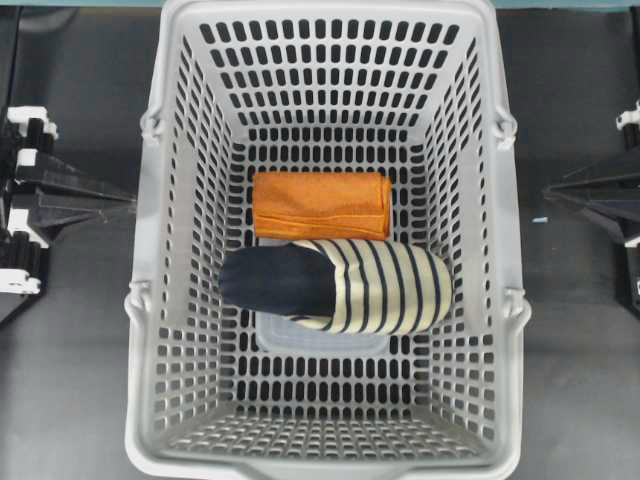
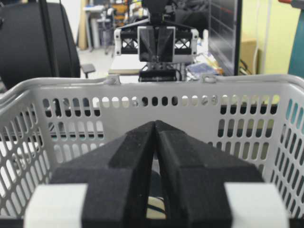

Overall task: Pick up the slipper from the shopping basket with the left arm.
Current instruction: 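Move the left gripper over the striped slipper in the basket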

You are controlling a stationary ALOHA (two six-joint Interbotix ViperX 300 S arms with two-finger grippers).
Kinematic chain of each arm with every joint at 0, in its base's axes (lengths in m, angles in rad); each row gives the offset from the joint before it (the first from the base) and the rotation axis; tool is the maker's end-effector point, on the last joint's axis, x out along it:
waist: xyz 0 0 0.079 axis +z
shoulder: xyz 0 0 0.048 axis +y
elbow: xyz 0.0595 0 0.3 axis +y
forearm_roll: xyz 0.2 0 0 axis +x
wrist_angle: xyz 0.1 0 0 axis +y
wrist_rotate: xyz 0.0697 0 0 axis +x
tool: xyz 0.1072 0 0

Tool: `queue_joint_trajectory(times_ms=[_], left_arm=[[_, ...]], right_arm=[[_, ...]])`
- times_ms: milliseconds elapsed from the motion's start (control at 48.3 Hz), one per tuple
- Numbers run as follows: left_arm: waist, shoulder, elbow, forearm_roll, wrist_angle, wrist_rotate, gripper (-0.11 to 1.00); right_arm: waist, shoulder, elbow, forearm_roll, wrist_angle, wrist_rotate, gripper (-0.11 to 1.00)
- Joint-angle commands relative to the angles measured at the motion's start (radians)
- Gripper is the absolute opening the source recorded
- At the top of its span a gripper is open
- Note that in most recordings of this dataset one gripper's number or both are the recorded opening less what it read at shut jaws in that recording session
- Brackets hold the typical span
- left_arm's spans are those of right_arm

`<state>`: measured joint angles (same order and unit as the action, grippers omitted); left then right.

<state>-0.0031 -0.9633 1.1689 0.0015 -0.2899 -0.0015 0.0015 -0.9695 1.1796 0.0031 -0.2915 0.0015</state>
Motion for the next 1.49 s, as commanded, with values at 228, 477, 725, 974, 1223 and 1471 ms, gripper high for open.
queue_joint_trajectory(times_ms=[228,477,725,974,1223,1471], left_arm=[[-0.028,0.052,-0.360,0.043,0.494,-0.032,0.00],[-0.077,0.296,-0.663,0.043,0.779,-0.029,0.00],[-0.098,0.589,-0.900,0.043,0.973,-0.023,0.00],[-0.118,0.778,-1.043,0.043,1.063,-0.023,0.00],[-0.137,0.919,-1.152,0.043,1.135,-0.028,0.00],[-0.135,1.006,-1.227,0.043,1.201,-0.020,0.39]], right_arm=[[0.002,-0.017,-0.006,0.008,-0.005,0.011,-0.02],[0.002,-0.028,-0.005,0.008,0.023,0.012,-0.02],[0.002,-0.028,-0.005,0.008,0.028,0.012,-0.02],[0.003,-0.028,-0.005,0.008,0.028,0.012,-0.02],[0.005,-0.028,-0.005,0.008,0.029,0.012,-0.02],[0.012,-0.026,-0.002,0.008,0.029,0.012,-0.02]])
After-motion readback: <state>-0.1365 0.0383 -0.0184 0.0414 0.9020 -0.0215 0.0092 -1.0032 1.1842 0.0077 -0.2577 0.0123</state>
